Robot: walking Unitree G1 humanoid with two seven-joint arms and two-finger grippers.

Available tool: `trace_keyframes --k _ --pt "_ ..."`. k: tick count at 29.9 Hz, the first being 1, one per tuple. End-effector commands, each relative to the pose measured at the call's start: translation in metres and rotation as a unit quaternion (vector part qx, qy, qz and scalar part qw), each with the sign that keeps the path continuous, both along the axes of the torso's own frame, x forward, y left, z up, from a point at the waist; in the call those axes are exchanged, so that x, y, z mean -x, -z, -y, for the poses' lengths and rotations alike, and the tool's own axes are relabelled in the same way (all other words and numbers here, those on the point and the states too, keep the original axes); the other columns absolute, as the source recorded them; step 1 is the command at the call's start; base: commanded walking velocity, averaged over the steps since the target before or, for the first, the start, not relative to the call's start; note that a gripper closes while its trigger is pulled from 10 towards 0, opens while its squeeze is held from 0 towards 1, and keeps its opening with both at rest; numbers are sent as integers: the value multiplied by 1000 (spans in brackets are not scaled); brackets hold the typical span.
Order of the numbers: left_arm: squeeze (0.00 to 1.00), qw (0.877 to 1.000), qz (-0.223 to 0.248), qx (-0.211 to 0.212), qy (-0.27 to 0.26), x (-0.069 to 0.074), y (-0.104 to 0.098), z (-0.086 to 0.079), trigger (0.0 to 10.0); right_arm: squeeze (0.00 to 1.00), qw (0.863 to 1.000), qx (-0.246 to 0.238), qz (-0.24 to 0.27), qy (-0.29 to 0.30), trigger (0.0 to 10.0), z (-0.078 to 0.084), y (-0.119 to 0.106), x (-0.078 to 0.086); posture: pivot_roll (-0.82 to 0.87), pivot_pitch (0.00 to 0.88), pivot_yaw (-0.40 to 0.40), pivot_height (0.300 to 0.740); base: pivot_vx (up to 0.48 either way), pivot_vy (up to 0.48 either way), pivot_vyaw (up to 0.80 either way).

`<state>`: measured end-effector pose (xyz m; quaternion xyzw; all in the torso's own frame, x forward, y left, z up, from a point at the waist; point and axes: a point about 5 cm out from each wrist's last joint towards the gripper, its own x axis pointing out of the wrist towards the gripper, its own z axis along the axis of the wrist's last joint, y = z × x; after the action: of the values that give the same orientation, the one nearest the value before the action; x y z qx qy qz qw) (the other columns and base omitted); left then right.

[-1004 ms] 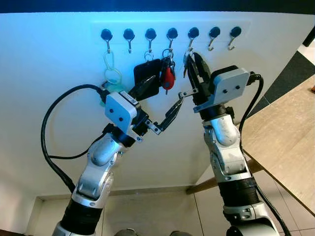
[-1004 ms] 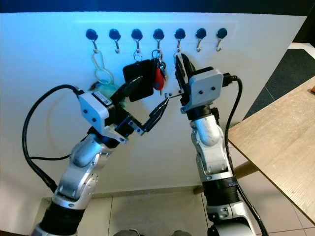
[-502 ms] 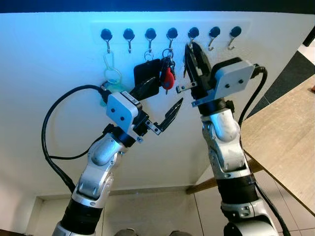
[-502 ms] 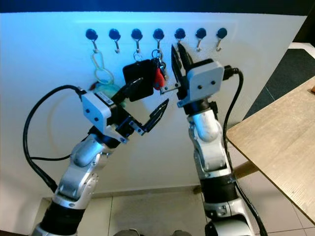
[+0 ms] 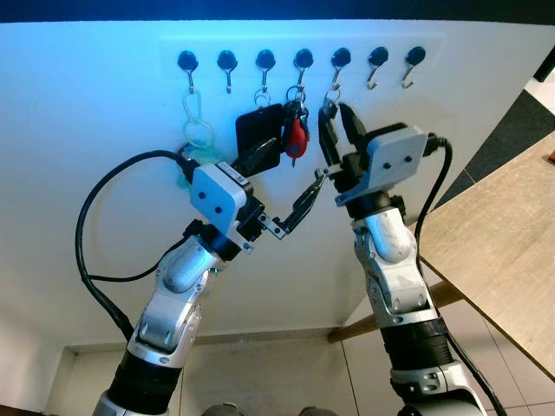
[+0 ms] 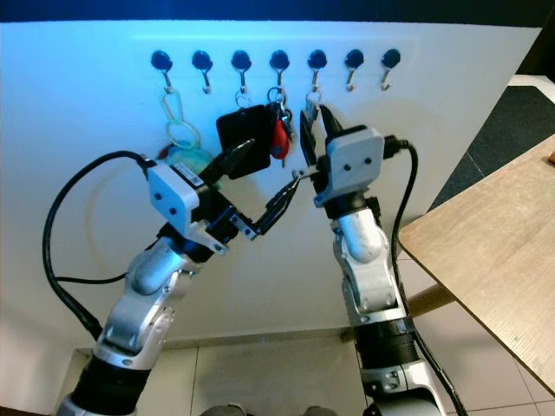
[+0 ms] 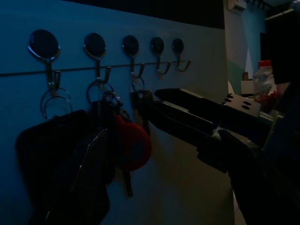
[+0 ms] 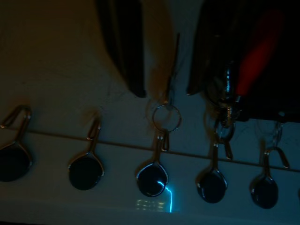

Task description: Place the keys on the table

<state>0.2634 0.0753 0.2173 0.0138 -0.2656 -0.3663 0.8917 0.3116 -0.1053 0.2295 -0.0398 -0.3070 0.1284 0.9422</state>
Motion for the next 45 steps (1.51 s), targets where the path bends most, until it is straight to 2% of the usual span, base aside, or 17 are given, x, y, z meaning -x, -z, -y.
trace_keyframes --k 1,2,3,8,9,10,11,12,15,16,18,19,32,45 --pt "0 1000 -4 11 5 1 -1 2 10000 969 1000 2 -15 6 10000 2 6 -1 48 104 -25 740 0 0 0" --pt "0 1000 -5 12 9 1 -1 2 10000 251 1000 3 -16 7 10000 2 7 -2 49 105 -26 740 0 0 0" --pt "0 1000 -5 10 12 2 -1 2 10000 0 1000 4 -18 8 10000 2 8 -2 51 106 -27 740 0 0 0" --pt "0 1000 -5 4 15 2 0 2 10000 0 1000 6 -20 6 10000 2 9 -5 52 107 -29 740 0 0 0" --pt "0 1000 -5 3 15 3 0 1 10000 102 1000 7 -22 2 10000 1 9 -6 52 106 -29 740 0 0 0" --pt "0 1000 -6 3 14 3 0 1 10000 102 1000 8 -22 -2 10000 0 10 -7 52 106 -29 740 0 0 0" --pt "0 1000 -6 2 14 3 0 1 10000 898 1000 9 -23 -3 10000 0 10 -8 53 105 -30 740 0 0 0" --pt "0 1000 -6 2 14 3 1 1 10000 1000 1000 10 -23 -4 10000 0 10 -8 53 105 -30 740 0 0 0" --pt "0 1000 -5 1 14 3 1 1 10000 1000 1000 12 -22 -3 10000 -1 9 -10 54 102 -32 740 0 0 0" --pt "0 1000 -5 0 14 3 1 1 10000 702 1000 13 -22 -1 10000 -1 8 -11 55 100 -33 740 0 0 0" --pt "0 1000 -5 0 14 3 1 1 10000 702 1000 14 -21 0 10000 -1 7 -12 55 100 -33 740 0 0 0" --pt "0 1000 -5 0 13 3 1 1 10000 0 1000 14 -20 2 10000 -2 6 -14 55 98 -33 740 0 0 0" --pt "0 1000 -5 -1 14 5 2 1 10000 0 998 58 27 -2 10000 -12 -7 -13 54 87 -35 740 0 0 0" --pt "0 1000 -7 -2 14 5 3 1 10000 0 995 90 27 32 10000 -12 -3 -15 53 91 -37 740 0 0 0"
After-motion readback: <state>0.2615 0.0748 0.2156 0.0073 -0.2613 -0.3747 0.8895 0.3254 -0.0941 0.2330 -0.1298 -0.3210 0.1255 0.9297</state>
